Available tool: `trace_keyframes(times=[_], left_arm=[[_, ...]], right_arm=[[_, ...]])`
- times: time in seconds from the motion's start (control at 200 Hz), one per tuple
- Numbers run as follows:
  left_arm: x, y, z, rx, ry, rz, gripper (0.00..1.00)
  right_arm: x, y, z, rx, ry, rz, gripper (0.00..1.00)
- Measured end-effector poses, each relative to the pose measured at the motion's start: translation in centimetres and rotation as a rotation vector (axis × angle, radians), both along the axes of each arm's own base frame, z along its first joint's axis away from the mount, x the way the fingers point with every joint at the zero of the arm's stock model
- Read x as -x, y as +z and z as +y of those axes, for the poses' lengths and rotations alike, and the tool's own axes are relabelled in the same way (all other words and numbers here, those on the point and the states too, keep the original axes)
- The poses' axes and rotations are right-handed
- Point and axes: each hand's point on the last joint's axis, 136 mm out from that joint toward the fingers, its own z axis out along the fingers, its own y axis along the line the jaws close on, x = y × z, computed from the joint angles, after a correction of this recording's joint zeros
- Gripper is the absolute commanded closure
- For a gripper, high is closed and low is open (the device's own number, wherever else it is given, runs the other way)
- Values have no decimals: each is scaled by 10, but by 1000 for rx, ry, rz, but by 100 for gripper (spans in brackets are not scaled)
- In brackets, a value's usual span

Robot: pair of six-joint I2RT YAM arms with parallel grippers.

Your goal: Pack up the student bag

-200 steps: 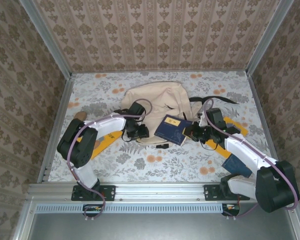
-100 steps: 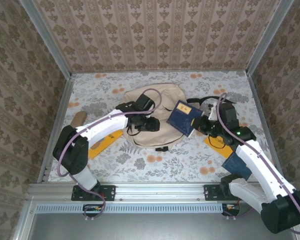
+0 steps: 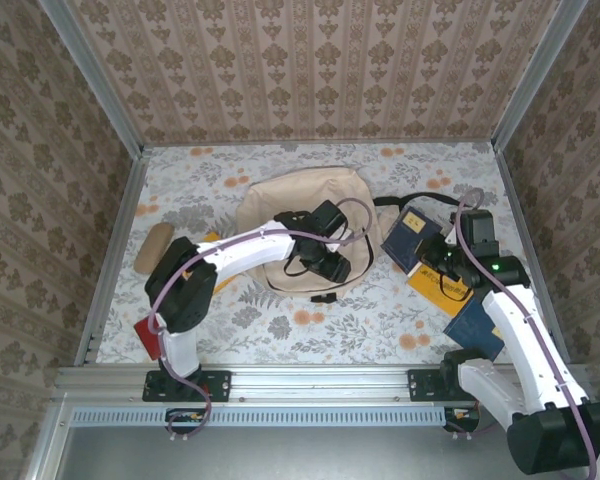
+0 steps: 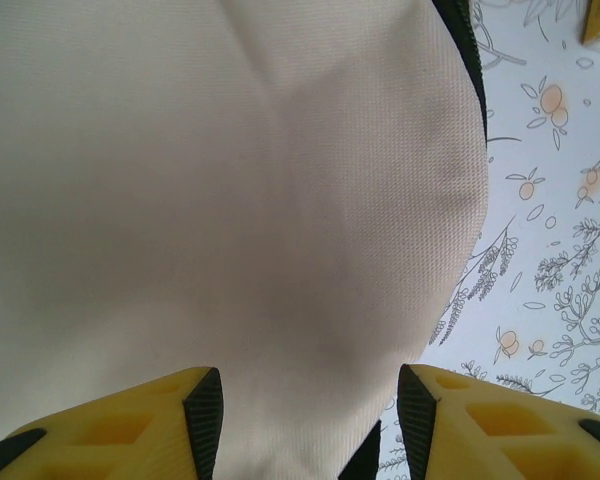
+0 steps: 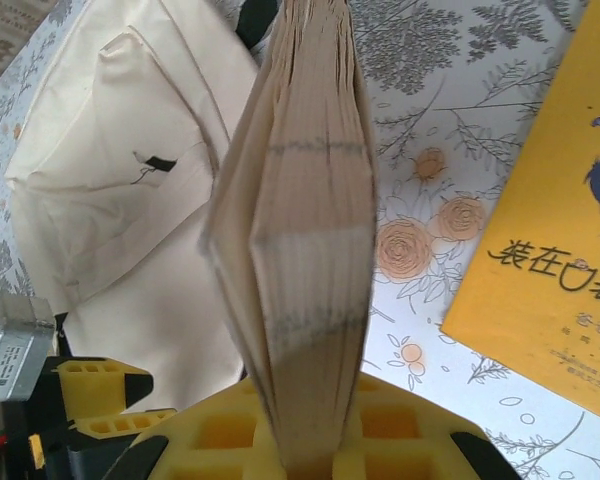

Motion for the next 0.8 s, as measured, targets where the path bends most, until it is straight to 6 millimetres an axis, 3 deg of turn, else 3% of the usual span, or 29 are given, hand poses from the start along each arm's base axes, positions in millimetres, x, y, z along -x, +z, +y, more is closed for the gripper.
trace_keyframes(times=[0.205, 0.4, 0.8], left_arm=[[4, -4, -13, 24, -82, 16, 47], [9, -10, -16, 26, -133, 37, 41], [0, -20, -9, -4, -133, 52, 75]], right_arm=[[4, -5, -6, -1, -19, 10, 100], [7, -11, -5, -7, -16, 26, 100], [11, -18, -1, -29, -2, 43, 100]])
